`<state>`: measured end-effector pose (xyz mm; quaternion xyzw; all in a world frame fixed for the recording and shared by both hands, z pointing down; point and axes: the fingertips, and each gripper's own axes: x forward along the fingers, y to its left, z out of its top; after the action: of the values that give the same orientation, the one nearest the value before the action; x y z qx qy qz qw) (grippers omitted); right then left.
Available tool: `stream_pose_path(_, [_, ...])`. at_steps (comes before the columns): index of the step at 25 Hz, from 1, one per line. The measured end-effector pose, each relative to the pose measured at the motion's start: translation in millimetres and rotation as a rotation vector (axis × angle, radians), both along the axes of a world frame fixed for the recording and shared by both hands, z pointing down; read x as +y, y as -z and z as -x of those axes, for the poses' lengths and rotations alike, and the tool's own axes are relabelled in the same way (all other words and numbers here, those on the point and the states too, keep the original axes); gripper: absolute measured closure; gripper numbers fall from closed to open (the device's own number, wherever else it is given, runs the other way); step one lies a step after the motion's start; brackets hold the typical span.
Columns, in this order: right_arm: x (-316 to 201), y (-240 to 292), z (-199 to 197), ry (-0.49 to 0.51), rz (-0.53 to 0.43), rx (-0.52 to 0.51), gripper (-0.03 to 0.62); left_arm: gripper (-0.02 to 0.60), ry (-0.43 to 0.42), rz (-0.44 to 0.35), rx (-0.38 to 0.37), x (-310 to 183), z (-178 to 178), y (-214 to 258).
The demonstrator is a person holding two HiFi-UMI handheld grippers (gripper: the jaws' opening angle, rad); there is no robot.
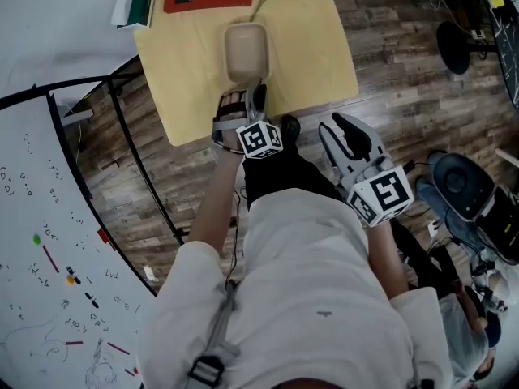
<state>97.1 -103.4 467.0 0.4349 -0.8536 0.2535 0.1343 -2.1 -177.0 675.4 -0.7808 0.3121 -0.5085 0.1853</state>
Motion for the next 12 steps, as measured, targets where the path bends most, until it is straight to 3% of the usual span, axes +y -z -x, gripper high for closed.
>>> stream_pose_path(12, [2.5,-1.3,-7.8,-0.015,0.012,0.003,0.487,0.495,-0.006,-0.081,-0.068,-1.4,-0.3,-6.4])
